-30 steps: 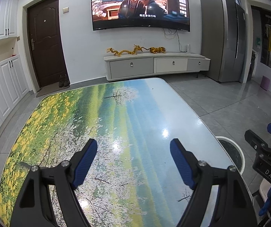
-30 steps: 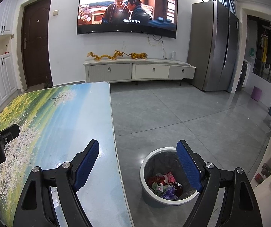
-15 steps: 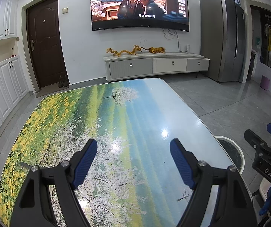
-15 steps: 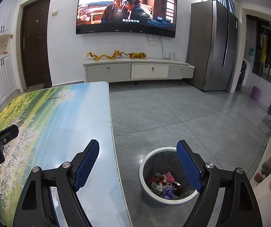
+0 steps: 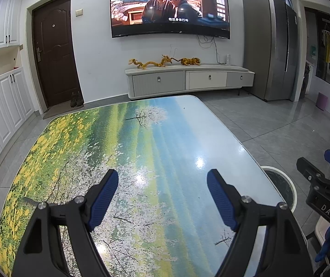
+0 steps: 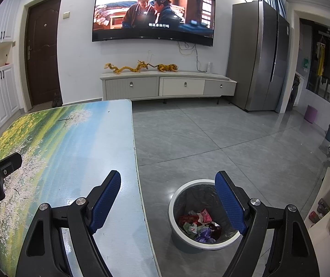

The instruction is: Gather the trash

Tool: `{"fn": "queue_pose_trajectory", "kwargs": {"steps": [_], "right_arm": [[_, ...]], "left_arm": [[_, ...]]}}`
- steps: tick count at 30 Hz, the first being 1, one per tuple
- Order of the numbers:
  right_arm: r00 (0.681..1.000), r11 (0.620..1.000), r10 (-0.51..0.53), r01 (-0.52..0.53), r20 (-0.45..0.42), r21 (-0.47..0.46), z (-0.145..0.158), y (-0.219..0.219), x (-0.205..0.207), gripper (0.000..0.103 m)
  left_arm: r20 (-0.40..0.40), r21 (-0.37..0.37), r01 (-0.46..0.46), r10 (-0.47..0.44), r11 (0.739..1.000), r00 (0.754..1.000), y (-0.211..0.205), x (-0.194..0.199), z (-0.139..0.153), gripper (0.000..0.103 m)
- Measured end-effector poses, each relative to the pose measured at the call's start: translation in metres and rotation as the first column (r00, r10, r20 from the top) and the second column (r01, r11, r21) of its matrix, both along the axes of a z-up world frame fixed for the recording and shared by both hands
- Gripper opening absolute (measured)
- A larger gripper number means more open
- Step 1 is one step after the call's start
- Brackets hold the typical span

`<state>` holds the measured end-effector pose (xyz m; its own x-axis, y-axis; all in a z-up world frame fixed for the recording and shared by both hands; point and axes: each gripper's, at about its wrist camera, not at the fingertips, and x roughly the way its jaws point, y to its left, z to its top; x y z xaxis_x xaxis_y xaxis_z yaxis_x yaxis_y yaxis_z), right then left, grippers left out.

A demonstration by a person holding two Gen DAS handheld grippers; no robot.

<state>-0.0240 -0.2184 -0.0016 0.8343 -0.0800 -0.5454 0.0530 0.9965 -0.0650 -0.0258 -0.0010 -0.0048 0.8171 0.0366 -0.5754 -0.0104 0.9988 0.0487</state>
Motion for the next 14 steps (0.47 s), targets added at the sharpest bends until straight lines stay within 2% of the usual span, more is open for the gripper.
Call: {"fn": "queue_pose_trajectory", "kwargs": {"steps": [14], "right_arm": [[1.0, 1.0, -0.012, 0.012, 0.001, -0.002, 0.0003, -0.0002, -0.0036, 0.083]], "left_arm": [[-0.009, -0.013, 0.002, -0.003, 1.0, 1.0, 0.0019, -0.0009, -0.0003, 0.078]]}}
